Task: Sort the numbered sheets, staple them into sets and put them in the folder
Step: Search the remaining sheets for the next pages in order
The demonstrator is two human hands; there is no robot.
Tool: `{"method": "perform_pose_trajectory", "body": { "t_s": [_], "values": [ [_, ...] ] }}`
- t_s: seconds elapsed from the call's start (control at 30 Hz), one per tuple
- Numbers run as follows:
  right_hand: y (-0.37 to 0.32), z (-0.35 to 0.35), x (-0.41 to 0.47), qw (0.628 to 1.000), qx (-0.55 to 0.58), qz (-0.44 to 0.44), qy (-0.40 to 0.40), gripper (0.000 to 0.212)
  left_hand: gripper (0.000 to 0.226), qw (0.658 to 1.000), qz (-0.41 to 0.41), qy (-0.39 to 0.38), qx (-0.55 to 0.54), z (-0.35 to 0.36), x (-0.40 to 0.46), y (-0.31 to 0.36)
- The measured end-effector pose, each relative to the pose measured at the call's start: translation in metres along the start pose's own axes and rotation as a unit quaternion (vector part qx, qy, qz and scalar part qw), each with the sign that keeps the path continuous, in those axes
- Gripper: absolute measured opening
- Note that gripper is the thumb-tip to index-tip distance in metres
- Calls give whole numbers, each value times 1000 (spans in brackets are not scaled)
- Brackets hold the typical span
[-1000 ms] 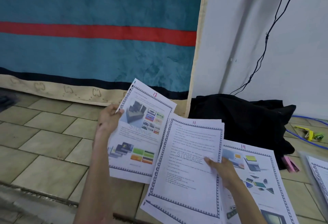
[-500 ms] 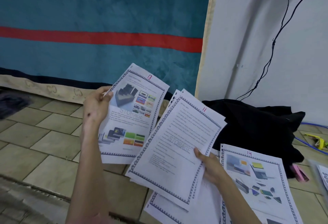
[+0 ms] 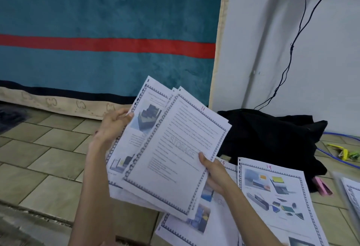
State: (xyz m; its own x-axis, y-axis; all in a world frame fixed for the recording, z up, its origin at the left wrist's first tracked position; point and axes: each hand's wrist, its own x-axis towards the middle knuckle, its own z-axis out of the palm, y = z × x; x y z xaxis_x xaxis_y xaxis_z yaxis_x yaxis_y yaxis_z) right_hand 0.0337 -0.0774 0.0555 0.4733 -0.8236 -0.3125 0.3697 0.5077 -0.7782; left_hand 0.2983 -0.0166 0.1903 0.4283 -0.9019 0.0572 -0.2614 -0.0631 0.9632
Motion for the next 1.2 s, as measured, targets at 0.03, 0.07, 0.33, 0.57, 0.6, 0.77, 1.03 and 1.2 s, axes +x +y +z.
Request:
{"method": "perform_pose_trajectory", "body": {
  "t_s": [0.03, 0.07, 0.33, 0.57, 0.6, 0.77, 1.03, 1.2],
  "values": [
    [0, 10, 0, 1000, 2, -4, -14, 51, 16, 1000, -18, -15, -16, 0, 1, -6],
    [2, 19, 1, 1000, 1, -7, -23, 47, 16, 998, -36, -26, -38, -2, 3, -13],
    [-14, 5, -9, 986, -132, -51, 85, 28, 28, 971, -163, -116, -135, 33, 11, -71],
    [-51, -81, -74, 948, -215, -70, 223, 12, 26, 930, -218, -281, -99, 138, -9, -81],
    [-52, -93, -83, 949, -210, -56, 229, 14, 30, 924, -224, -295, -97, 152, -12, -80],
    [-61, -137, -126, 921, -230, -27, 313, 10, 43, 912, -258, -313, -50, 207, -21, -78],
    [-54, -196, -150, 812, -384, -8, 439, 34, 33, 920, -191, -312, 139, 265, -35, -83],
    [-46, -193, -133, 820, -359, -19, 446, 51, 36, 935, -72, -264, 228, 270, -38, -96]
  ]
}}
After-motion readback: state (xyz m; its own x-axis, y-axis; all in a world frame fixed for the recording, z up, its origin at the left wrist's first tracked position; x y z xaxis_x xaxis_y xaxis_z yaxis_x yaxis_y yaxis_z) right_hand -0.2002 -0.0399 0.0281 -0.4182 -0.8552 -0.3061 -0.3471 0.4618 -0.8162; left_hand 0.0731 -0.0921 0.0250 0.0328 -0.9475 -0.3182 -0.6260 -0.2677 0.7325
